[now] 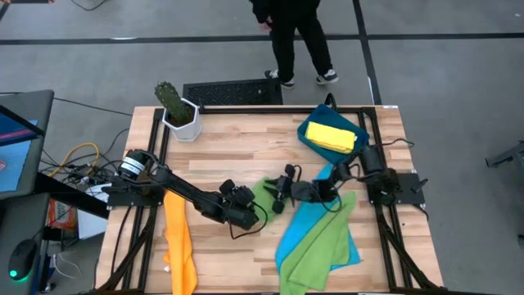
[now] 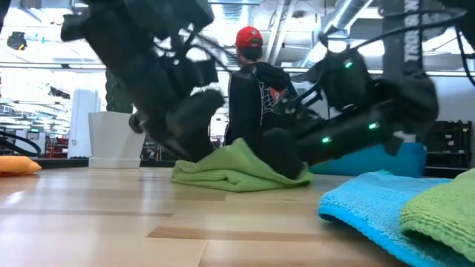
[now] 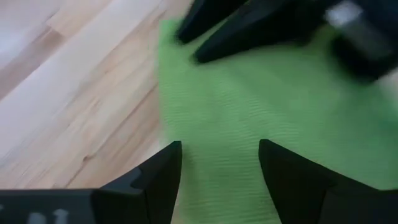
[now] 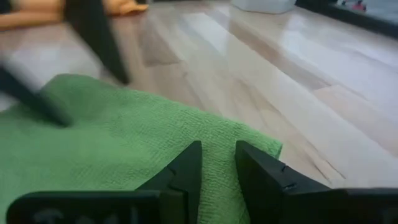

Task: Fold microfiber towels
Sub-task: Fold the left green microfiber cloth, then put the left green microfiber cloth into the blue bin, then fold the orange microfiber cloth

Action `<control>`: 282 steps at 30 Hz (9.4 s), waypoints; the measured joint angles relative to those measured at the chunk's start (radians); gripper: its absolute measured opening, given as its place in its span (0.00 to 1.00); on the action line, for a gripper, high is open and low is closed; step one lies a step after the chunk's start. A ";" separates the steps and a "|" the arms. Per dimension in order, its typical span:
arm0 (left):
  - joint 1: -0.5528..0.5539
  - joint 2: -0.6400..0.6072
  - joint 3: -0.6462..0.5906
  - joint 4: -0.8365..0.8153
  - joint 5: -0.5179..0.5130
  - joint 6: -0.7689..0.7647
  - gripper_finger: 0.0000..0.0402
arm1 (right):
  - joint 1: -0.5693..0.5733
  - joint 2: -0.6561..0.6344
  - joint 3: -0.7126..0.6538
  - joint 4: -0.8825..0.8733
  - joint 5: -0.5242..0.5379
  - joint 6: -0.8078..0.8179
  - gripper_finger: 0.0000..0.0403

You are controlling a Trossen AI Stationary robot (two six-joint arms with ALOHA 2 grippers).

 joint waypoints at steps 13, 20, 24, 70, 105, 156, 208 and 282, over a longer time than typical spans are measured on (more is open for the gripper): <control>-0.082 0.017 -0.012 0.279 -0.112 0.144 0.52 | -0.044 0.007 0.013 -0.014 -0.043 0.038 0.31; -0.087 0.128 -0.012 0.398 -0.029 0.149 0.52 | -0.042 0.004 0.011 -0.014 -0.043 0.026 0.31; -0.095 0.153 -0.011 0.400 -0.026 0.129 0.52 | -0.028 -0.064 -0.016 -0.038 -0.029 -0.029 0.31; -0.213 0.188 -0.021 0.506 -0.196 0.196 0.41 | 0.056 -0.206 -0.077 0.055 -0.033 0.023 0.31; -0.165 -0.025 -0.339 0.582 -0.282 0.064 0.41 | 0.009 -0.196 0.126 -0.745 -0.073 0.315 0.51; -0.168 -0.386 -0.303 0.378 -0.333 0.397 0.41 | -0.478 -0.952 -0.228 -0.939 0.422 0.516 0.05; -0.138 -0.464 -0.243 0.133 0.227 0.319 0.41 | -0.138 -1.328 -0.226 -1.407 -0.030 0.490 0.63; -0.196 -0.516 0.417 -0.601 0.009 0.273 0.00 | 0.205 -0.503 0.033 -0.275 -0.191 -0.153 0.63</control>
